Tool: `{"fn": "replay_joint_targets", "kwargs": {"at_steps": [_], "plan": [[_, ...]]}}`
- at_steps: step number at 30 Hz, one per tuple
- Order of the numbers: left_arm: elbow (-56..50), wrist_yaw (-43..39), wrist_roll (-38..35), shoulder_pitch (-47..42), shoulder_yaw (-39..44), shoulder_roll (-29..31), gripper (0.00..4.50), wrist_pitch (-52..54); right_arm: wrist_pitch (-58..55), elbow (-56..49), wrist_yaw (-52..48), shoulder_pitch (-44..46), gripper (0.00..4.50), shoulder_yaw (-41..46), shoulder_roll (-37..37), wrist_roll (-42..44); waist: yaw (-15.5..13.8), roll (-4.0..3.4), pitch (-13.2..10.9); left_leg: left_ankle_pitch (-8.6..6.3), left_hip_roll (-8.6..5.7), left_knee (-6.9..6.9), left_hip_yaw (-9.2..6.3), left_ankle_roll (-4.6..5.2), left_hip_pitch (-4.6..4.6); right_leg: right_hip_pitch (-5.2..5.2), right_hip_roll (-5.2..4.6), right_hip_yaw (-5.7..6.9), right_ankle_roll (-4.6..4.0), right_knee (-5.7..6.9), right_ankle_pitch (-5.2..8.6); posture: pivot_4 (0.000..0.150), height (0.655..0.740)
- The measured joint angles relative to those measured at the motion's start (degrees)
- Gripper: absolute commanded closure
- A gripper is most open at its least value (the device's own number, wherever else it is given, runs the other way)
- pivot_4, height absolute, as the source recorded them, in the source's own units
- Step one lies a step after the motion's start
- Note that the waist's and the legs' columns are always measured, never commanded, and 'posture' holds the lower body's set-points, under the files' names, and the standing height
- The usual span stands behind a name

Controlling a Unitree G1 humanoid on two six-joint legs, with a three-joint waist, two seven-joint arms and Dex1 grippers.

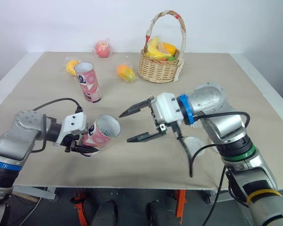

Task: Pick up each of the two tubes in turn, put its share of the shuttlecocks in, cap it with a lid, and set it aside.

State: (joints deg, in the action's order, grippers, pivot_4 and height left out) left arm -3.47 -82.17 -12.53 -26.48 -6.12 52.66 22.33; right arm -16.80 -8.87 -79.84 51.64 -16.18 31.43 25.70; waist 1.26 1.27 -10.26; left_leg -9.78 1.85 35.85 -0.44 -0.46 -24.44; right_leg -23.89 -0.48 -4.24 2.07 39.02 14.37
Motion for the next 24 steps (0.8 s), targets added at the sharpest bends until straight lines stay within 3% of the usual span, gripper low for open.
{"fn": "replay_joint_targets", "kwargs": {"at_steps": [3, 8, 11, 14, 19, 24], "plan": [[0.0, 0.1, 0.0, 0.0, 0.0, 0.0, 1.82, 0.0, -1.9, 0.3, 2.7, -0.5, 1.02, 3.0, 1.6, 0.0, 0.0, 0.01, 0.0, 0.0, 0.0, 0.0, -0.02, 0.0, 0.01, 0.01, 0.0, 0.03, -0.08, 0.0, 0.04, 0.15, 0.74], [-0.4, 0.3, -0.6, 0.9, 0.5, 0.1, 1.82, 0.0, -15.5, 3.8, 26.0, -11.2, 1.02, 12.7, 5.1, -8.0, -0.1, 0.13, 0.1, 0.0, -0.07, -0.04, 0.13, 0.0, -0.04, -0.08, -0.14, -0.01, -0.14, -0.01, 0.08, 0.15, 0.74], [-0.4, 0.2, -1.0, 0.9, 0.5, 0.4, 1.82, 0.0, -29.3, -0.7, 38.7, -17.0, 1.02, 20.6, 2.3, -7.9, -0.1, 0.12, 0.1, -0.01, -0.1, -0.19, 0.05, 0.01, -0.07, -0.11, -0.11, -0.02, -0.03, 0.01, 0.01, 0.15, 0.74], [0.1, -0.4, -1.2, 0.6, 0.5, 0.5, 1.82, 0.0, -41.2, -12.6, 52.4, -26.7, 1.02, 28.0, -5.5, -8.0, -0.1, 0.05, 0.1, -0.04, -0.1, -0.27, -0.07, 0.05, -0.11, -0.14, -0.03, 0.03, -0.07, 0.02, 0.11, 0.15, 0.74], [1.8, -1.2, -1.1, -1.2, -0.5, 0.2, 1.82, -0.2, -43.5, -21.8, 59.7, -33.5, 1.02, 27.8, -6.9, -10.2, -0.1, -0.01, 0.1, -0.04, -0.13, -0.11, -0.03, 0.06, -0.16, -0.12, -0.05, 0.0, 0.18, -0.01, 0.13, 0.15, 0.74], [4.2, -2.5, -0.3, -3.2, -2.2, 0.1, 1.82, -2.1, -42.2, -23.4, 63.1, -35.8, 1.02, 24.4, -7.5, -12.3, 0.1, 0.0, 0.1, -0.01, -0.11, 0.04, 0.08, 0.1, -0.13, -0.08, -0.06, -0.09, -0.02, -0.04, 0.11, 0.15, 0.74]]}}
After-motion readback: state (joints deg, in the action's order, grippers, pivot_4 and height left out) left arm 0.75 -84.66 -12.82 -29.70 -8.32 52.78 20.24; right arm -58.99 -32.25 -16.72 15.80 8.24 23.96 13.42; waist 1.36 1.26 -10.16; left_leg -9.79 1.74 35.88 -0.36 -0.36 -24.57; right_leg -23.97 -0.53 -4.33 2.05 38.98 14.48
